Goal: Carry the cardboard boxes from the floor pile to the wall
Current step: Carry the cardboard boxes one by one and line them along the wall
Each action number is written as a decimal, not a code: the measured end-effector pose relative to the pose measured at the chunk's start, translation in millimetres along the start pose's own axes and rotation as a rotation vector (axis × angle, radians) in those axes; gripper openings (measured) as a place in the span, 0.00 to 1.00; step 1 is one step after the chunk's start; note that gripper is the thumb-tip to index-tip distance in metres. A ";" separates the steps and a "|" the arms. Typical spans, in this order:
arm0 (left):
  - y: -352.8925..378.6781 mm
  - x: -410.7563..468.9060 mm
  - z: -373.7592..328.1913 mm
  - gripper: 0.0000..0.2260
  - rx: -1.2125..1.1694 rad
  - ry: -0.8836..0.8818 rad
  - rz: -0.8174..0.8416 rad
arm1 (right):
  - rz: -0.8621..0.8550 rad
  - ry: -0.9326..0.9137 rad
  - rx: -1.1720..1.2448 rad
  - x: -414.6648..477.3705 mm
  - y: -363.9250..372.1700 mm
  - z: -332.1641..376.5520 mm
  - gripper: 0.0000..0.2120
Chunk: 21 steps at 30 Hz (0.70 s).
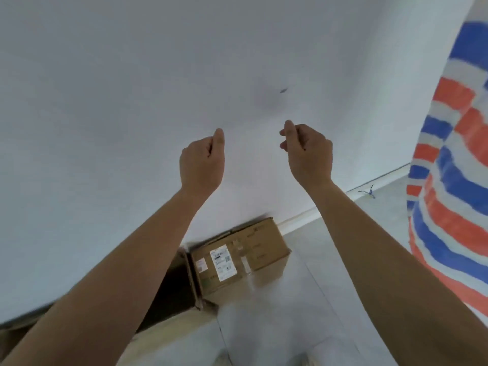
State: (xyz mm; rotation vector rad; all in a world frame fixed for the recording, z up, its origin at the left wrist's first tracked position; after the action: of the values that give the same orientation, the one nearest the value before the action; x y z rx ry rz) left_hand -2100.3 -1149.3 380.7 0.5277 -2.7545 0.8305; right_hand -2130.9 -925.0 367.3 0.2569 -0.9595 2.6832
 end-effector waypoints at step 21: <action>29.5 -193.1 -331.3 0.25 -0.504 0.700 0.633 | -0.684 0.230 -0.563 -282.4 -380.7 72.5 0.24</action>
State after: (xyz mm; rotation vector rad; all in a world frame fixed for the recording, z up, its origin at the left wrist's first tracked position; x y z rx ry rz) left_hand -1902.3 -885.4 578.4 -0.6385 -2.2940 0.2837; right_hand -1737.4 -746.3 575.1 0.1169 -1.2262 1.7139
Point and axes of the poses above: each hand's wrist, its own x-axis towards the middle knuckle, its own y-axis out of the palm, z = x × y, the point moved 7 cm from there along x, towards the middle knuckle, and after that the axes turned 9 degrees about -x, right-handed, at the moved point
